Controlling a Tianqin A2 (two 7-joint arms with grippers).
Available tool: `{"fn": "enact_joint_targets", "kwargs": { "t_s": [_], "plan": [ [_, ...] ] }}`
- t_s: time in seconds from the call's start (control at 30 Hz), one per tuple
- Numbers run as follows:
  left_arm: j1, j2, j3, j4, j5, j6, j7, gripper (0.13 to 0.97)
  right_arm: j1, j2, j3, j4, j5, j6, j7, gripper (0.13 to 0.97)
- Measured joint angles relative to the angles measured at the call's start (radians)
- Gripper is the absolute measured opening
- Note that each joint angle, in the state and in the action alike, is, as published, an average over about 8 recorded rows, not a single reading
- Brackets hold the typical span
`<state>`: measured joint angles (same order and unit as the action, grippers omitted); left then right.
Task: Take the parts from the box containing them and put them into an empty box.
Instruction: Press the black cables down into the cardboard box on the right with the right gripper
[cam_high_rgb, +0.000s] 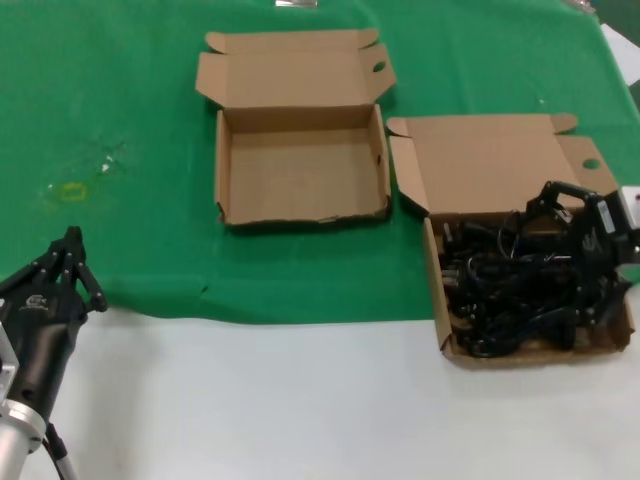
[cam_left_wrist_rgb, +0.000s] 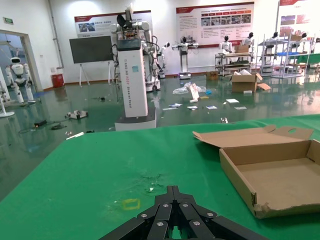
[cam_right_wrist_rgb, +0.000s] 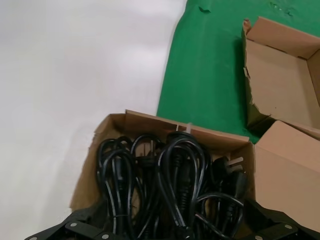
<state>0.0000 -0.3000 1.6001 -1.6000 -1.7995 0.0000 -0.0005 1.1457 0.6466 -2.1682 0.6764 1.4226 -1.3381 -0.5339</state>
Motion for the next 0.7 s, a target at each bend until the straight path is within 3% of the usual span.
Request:
{"fn": "enact_joint_targets", "kwargs": {
  "t_s": [0.27,0.7],
  "plan": [
    [0.000,0.000,0.000,0.000,0.000,0.000,0.000,0.144,0.071,-0.075,-0.008,-0.173,-0.025,0.016,-0.091,0.942],
    [0.000,0.000,0.000,0.000,0.000,0.000,0.000,0.144,0.146,-0.133,-0.014,-0.363,-0.061,0.044,-0.189,0.827]
  ]
}}
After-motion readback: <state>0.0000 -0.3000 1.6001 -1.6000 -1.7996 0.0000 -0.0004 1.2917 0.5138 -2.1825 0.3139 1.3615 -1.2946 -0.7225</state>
